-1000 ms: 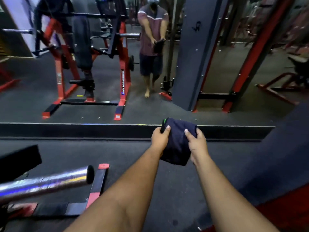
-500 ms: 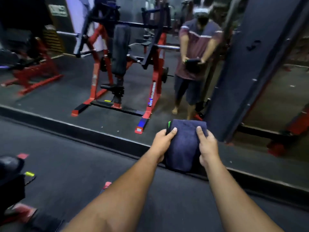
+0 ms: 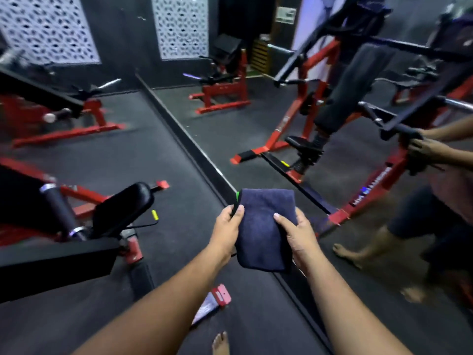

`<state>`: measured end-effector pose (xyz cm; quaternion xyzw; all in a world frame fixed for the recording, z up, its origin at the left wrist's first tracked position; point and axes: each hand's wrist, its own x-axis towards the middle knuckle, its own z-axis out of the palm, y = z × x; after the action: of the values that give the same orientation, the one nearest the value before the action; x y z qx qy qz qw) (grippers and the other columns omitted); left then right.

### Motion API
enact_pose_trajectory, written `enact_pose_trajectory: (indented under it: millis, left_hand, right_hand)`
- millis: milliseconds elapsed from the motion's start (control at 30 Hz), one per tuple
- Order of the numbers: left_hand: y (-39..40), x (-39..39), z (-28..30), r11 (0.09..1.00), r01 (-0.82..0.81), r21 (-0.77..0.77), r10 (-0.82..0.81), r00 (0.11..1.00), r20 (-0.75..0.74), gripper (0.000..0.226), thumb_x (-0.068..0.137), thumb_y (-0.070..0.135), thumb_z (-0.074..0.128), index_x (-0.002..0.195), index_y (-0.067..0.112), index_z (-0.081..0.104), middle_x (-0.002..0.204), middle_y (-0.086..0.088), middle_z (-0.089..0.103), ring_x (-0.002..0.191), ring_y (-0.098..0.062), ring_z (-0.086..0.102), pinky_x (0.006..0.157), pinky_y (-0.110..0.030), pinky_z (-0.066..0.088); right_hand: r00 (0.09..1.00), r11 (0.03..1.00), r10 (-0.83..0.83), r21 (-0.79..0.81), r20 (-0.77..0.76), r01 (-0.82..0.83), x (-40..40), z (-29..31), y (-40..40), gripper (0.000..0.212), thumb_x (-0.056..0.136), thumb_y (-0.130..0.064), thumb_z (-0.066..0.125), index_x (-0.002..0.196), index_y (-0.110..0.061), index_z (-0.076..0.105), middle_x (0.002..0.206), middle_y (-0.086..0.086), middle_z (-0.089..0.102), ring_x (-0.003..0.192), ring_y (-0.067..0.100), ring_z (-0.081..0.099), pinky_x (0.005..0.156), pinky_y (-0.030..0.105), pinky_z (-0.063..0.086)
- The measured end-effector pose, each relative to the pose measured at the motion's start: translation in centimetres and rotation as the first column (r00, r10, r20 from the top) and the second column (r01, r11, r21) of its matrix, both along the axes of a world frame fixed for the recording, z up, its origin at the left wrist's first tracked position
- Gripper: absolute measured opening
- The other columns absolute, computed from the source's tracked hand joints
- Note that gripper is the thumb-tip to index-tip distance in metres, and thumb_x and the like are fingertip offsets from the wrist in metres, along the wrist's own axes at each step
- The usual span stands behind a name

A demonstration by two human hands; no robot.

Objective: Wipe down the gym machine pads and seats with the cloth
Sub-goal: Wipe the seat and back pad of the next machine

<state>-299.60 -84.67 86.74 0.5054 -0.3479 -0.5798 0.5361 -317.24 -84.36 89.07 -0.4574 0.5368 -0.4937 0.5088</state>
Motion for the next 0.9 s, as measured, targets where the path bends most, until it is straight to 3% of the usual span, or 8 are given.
enact_pose_trajectory:
  millis: [67, 167, 367, 500, 567, 700, 800, 900]
  left_hand:
    - [-3.9, 2.6, -1.0, 0.994, -0.107, 0.023, 0.106, 0.994, 0.015, 0.02, 0.106, 0.032, 0.053, 0.109, 0.017, 0.066, 0.099, 0.005, 0.078, 0.09, -0.01, 0.072, 0.07, -0.024, 0.057]
    - [-8.7, 5.8, -2.3, 0.97, -0.233, 0.071, 0.231, 0.972, 0.04, 0.026, 0.106, 0.036, 0.052, 0.108, 0.014, 0.066, 0.101, 0.0, 0.078, 0.091, -0.013, 0.071, 0.075, -0.03, 0.057]
    - [-17.4, 12.1, -3.2, 0.891, -0.437, 0.127, 0.436, 0.899, 0.035, 0.029, 0.103, 0.038, 0.058, 0.105, 0.01, 0.064, 0.103, -0.005, 0.076, 0.09, -0.014, 0.07, 0.085, -0.037, 0.057]
    - [-22.2, 16.1, -4.9, 0.831, -0.539, 0.136, 0.534, 0.842, 0.079, 0.032, 0.098, 0.037, 0.066, 0.115, 0.011, 0.061, 0.113, -0.006, 0.074, 0.102, -0.017, 0.069, 0.086, -0.031, 0.055]
    - [-24.7, 18.1, -6.3, 0.789, -0.597, 0.143, 0.589, 0.802, 0.098, 0.044, 0.092, 0.041, 0.07, 0.123, 0.011, 0.058, 0.12, -0.006, 0.071, 0.107, -0.017, 0.068, 0.087, -0.025, 0.053]
    - [-29.0, 21.5, -7.9, 0.686, -0.699, 0.202, 0.687, 0.713, 0.137, 0.038, 0.101, 0.023, 0.064, 0.134, 0.013, 0.049, 0.133, -0.008, 0.061, 0.113, -0.015, 0.06, 0.088, -0.015, 0.049]
    - [-31.5, 23.3, -7.3, 0.601, -0.732, 0.32, 0.724, 0.668, 0.171, 0.043, 0.104, 0.045, 0.052, 0.136, 0.017, 0.052, 0.134, -0.004, 0.06, 0.115, -0.019, 0.06, 0.093, -0.034, 0.049]
    - [-33.9, 25.7, -6.6, 0.576, -0.653, 0.491, 0.768, 0.639, -0.05, 0.06, 0.096, 0.074, 0.037, 0.129, 0.027, 0.058, 0.125, -0.001, 0.066, 0.106, -0.019, 0.065, 0.082, -0.039, 0.051]
  right_hand:
    - [0.995, 0.998, 0.058, -0.006, -0.086, -0.058, 2.9, -0.8, -5.5, 0.02, 0.093, -0.016, 0.073, 0.111, -0.023, 0.069, 0.107, -0.003, 0.077, 0.104, 0.017, 0.071, 0.085, 0.028, 0.054]
    - [0.968, 0.986, 0.165, 0.004, -0.187, -0.167, 6.8, -1.1, -11.8, 0.023, 0.092, -0.013, 0.072, 0.113, -0.023, 0.067, 0.106, -0.004, 0.076, 0.103, 0.014, 0.071, 0.084, 0.026, 0.056]
    - [0.893, 0.924, 0.374, 0.011, -0.251, -0.383, 14.1, -0.6, -23.5, 0.021, 0.093, -0.016, 0.071, 0.112, -0.025, 0.066, 0.106, -0.006, 0.076, 0.101, 0.013, 0.071, 0.088, 0.033, 0.056]
    - [0.818, 0.852, 0.497, -0.018, -0.288, -0.524, 18.9, -1.3, -30.0, 0.015, 0.093, -0.018, 0.072, 0.104, -0.025, 0.065, 0.099, -0.005, 0.075, 0.097, 0.016, 0.071, 0.085, 0.034, 0.056]
    - [0.753, 0.795, 0.566, -0.02, -0.335, -0.607, 21.6, -2.4, -34.0, 0.013, 0.092, -0.017, 0.073, 0.1, -0.021, 0.063, 0.094, -0.002, 0.074, 0.091, 0.016, 0.069, 0.081, 0.033, 0.054]
    - [0.597, 0.667, 0.665, -0.001, -0.448, -0.745, 26.7, -4.5, -41.5, 0.021, 0.089, -0.019, 0.076, 0.098, -0.024, 0.058, 0.092, -0.006, 0.071, 0.087, 0.013, 0.066, 0.079, 0.032, 0.05]
    - [0.425, 0.523, 0.714, 0.021, -0.557, -0.852, 30.4, -5.4, -46.3, 0.023, 0.088, -0.015, 0.074, 0.105, -0.019, 0.058, 0.096, -0.005, 0.072, 0.091, 0.017, 0.067, 0.076, 0.026, 0.048]
    - [0.196, 0.27, 0.669, -0.011, -0.717, -0.963, 33.9, -6.4, -50.1, 0.024, 0.084, -0.02, 0.069, 0.106, -0.024, 0.06, 0.098, -0.004, 0.072, 0.09, 0.021, 0.066, 0.077, 0.037, 0.052]
